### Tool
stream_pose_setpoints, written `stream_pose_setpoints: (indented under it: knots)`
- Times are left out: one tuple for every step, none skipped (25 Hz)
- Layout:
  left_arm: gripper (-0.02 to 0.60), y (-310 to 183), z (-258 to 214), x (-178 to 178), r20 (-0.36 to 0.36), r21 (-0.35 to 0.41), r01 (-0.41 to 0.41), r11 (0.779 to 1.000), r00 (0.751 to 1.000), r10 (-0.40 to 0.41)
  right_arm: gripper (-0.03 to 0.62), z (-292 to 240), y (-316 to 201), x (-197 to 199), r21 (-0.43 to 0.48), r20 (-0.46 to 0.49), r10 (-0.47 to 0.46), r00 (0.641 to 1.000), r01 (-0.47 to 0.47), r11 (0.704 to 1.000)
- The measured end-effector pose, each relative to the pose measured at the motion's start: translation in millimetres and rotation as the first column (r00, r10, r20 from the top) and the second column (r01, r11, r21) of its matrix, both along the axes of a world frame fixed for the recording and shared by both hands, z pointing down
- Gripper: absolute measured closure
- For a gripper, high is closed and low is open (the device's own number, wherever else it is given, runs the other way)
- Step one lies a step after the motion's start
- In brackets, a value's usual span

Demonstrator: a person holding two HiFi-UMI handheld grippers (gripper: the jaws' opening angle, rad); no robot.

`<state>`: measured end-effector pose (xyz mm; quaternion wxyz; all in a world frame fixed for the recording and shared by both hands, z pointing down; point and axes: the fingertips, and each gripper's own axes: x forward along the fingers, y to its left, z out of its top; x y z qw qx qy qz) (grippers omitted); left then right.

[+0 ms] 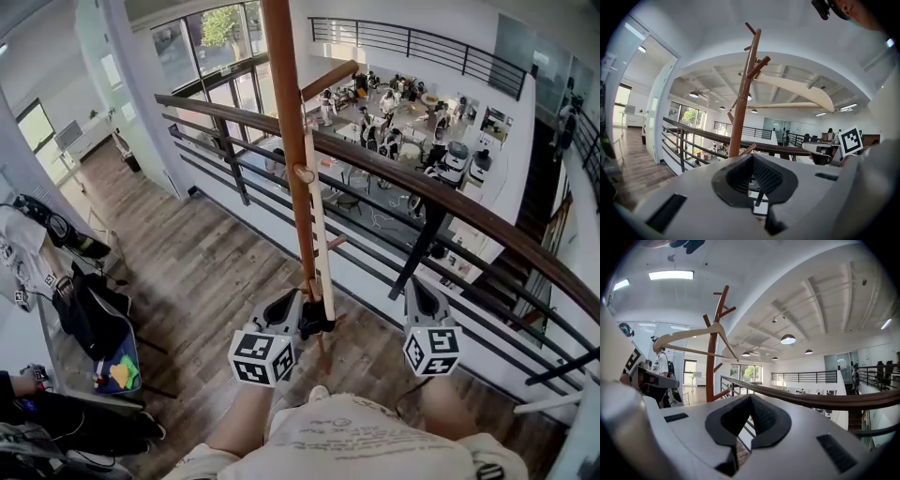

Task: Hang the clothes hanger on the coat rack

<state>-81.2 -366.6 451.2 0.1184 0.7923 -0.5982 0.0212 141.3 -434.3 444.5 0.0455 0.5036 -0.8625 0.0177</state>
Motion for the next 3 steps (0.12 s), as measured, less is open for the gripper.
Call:
stream_pose_setpoints:
  knots:
    - [0.577,-0.7,-0.5,1.0,0.000,0.000,0.001,1.000,1.000,-0.001,0.592,-0.6,-0.9,0.8,0.001,0.000,-0.002,1.000,0.002,1.000]
    - [0.577,-1.3,-0.7,2.1,-0.001,0.000,0.001,1.000,1.000,-0.001,0.592,-1.1,-1.7,1.7,0.002,0.000,-0.004,1.000,0.004,1.000]
    - [0.577,-1.9,-0.8,3.2,-0.001,-0.001,0.002,1.000,1.000,-0.002,0.592,-1.5,-2.5,2.6,0.004,0.000,-0.006,1.000,0.006,1.000]
